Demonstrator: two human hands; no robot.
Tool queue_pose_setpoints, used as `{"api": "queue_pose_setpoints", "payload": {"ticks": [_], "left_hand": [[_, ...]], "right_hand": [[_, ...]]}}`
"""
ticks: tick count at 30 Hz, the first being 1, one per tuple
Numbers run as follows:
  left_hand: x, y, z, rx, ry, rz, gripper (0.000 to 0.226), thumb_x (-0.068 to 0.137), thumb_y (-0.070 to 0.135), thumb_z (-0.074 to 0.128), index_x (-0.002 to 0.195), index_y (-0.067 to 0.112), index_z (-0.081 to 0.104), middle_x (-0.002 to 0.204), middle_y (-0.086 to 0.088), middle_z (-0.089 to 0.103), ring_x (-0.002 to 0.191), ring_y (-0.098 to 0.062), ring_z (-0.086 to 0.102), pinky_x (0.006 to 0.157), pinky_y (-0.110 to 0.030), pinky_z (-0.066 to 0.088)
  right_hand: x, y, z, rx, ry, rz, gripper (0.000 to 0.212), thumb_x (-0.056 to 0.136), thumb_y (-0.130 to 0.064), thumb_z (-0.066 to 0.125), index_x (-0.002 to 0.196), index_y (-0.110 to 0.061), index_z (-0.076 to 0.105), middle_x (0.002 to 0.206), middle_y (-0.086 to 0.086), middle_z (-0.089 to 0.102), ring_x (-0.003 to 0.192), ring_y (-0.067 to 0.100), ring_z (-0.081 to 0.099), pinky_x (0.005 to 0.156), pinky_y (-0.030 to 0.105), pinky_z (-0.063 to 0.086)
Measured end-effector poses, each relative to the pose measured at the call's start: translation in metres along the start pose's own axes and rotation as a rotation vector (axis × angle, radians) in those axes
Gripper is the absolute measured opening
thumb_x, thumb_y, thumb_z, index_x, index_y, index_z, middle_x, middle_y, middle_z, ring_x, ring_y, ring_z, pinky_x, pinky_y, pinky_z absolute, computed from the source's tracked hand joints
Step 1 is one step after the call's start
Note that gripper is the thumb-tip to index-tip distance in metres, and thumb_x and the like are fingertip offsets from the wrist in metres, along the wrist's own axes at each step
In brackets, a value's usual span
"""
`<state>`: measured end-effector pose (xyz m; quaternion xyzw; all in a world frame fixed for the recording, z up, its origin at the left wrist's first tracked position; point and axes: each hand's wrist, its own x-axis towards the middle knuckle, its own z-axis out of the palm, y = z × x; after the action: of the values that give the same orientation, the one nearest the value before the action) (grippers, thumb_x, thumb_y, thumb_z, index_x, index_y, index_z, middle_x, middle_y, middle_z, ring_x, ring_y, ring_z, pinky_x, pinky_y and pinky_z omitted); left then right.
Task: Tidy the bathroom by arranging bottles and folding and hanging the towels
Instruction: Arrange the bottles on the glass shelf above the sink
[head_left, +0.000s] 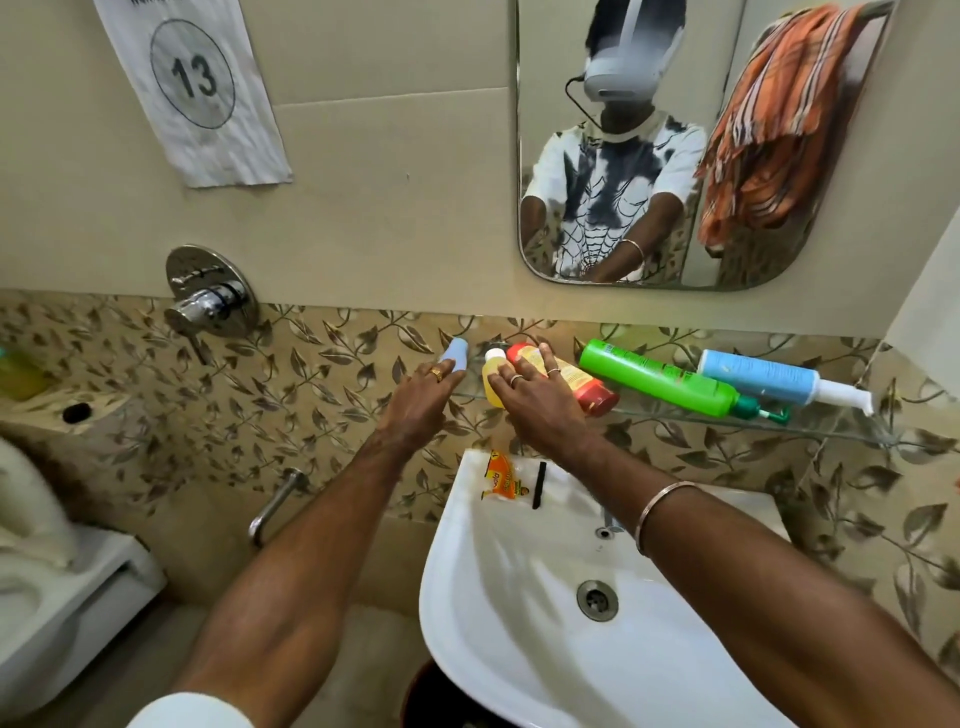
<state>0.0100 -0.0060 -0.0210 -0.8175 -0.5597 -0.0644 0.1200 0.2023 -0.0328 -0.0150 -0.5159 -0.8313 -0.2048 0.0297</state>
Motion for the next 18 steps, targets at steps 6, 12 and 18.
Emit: {"api": "queue_pose_setpoints", "payload": {"ticks": [6, 12, 18], "left_hand": [[-0.009, -0.001, -0.006, -0.107, 0.195, 0.041, 0.056, 0.067, -0.008, 0.082, 0.119, 0.003, 0.065, 0.118, -0.022, 0.068, 0.102, -0.041, 0.064, 0.068, -0.043, 0.055], [-0.002, -0.016, -0.018, -0.139, 0.297, 0.149, 0.047, 0.067, -0.009, 0.082, 0.112, 0.001, 0.069, 0.11, -0.021, 0.073, 0.094, -0.04, 0.066, 0.059, -0.042, 0.056], [0.018, -0.037, -0.039, -0.176, 0.317, 0.148, 0.054, 0.075, -0.013, 0.072, 0.125, 0.004, 0.064, 0.118, -0.023, 0.069, 0.108, -0.039, 0.063, 0.076, -0.044, 0.057]], "right_hand": [[0.0, -0.001, -0.002, 0.038, 0.039, 0.015, 0.066, 0.09, -0.015, 0.064, 0.149, -0.011, 0.036, 0.153, 0.017, 0.045, 0.144, 0.036, 0.038, 0.119, 0.068, 0.009], [0.008, 0.0, -0.007, 0.071, 0.129, 0.029, 0.059, 0.091, -0.009, 0.059, 0.147, -0.005, 0.04, 0.147, 0.02, 0.051, 0.136, 0.036, 0.049, 0.119, 0.067, 0.015], [0.031, 0.005, -0.021, 0.13, 0.276, 0.055, 0.05, 0.087, 0.002, 0.059, 0.136, -0.009, 0.051, 0.115, 0.016, 0.072, 0.108, 0.032, 0.069, 0.119, 0.06, 0.024]]}}
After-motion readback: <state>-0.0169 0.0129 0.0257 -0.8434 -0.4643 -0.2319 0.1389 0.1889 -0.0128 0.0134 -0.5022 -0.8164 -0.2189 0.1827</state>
